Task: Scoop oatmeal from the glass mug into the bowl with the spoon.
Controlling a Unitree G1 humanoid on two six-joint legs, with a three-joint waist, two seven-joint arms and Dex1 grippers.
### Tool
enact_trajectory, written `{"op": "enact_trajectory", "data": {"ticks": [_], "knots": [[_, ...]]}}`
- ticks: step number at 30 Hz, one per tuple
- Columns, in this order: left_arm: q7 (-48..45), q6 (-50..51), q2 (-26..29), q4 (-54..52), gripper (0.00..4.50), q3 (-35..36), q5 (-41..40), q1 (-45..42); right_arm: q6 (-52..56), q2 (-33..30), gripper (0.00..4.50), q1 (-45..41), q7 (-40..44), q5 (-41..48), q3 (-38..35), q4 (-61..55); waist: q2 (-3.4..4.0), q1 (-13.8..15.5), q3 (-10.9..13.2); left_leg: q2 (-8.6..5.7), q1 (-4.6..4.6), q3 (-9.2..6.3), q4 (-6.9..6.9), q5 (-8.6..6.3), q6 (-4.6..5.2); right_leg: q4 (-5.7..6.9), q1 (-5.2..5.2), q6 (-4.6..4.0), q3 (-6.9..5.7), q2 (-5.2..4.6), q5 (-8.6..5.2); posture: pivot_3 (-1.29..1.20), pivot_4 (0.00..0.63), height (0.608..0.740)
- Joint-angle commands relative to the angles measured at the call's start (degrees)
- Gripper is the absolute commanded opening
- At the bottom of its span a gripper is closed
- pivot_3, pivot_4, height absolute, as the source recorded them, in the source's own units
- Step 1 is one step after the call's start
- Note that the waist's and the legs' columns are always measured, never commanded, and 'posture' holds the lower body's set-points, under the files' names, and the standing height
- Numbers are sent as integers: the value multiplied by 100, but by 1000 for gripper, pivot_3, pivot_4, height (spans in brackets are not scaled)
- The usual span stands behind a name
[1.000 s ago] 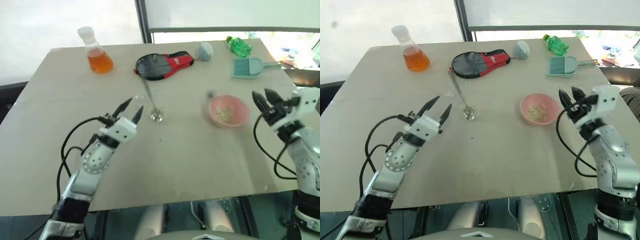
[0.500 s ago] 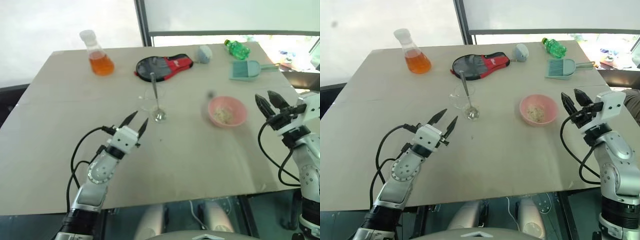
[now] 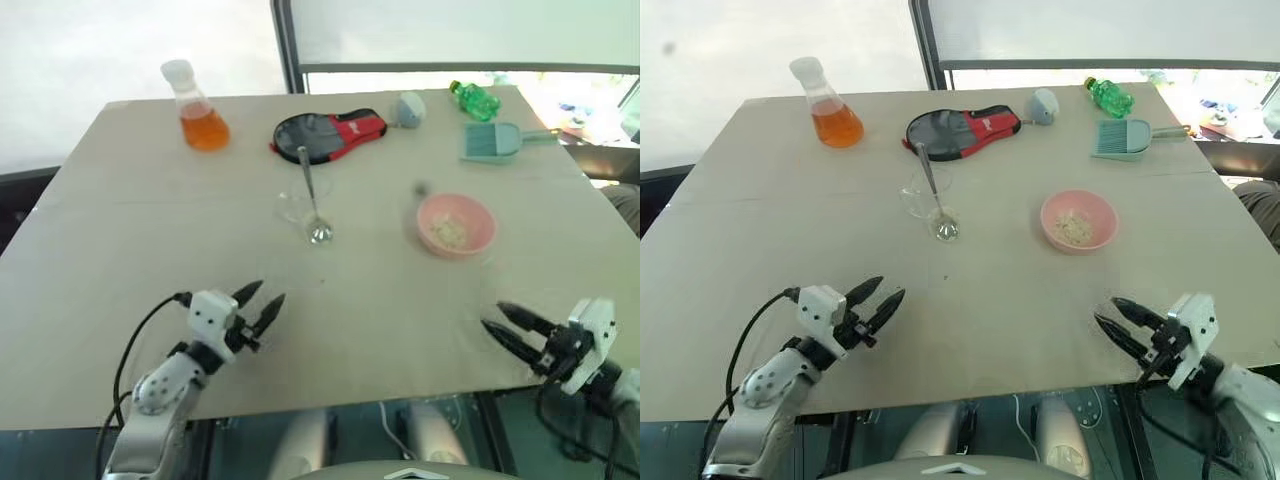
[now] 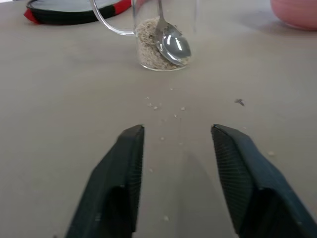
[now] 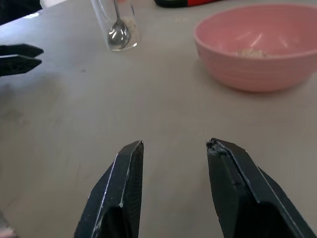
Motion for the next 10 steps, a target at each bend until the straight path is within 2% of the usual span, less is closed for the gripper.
{"op": "enact_trajectory", "data": {"ticks": [1,2,3,10], "knots": [[-261,92,87,-372,4279,213,-229,261,-533,-9,3472,53,171,-256,-26,224,-4,11,1,1,2,0,1,0,0,-2,4,-5,-1,-1,-3,0,150,740],[-295,140,104,-410,4500,226,-229,344,-615,1,3875,58,187,-294,-27,298,-5,15,2,1,2,0,2,0,0,-2,3,-15,-1,-1,-8,0,150,740],[-282,234,123,-448,4500,231,-185,422,-669,14,4452,49,181,-308,-31,370,-3,25,3,2,2,0,1,0,0,-3,3,-17,-1,-1,-10,0,150,740],[-187,481,199,-634,4500,144,272,679,-693,13,4452,-102,249,-249,75,648,-2,111,4,3,-2,-3,-4,-2,0,-7,1,-16,-5,-2,-9,0,150,740]]}}
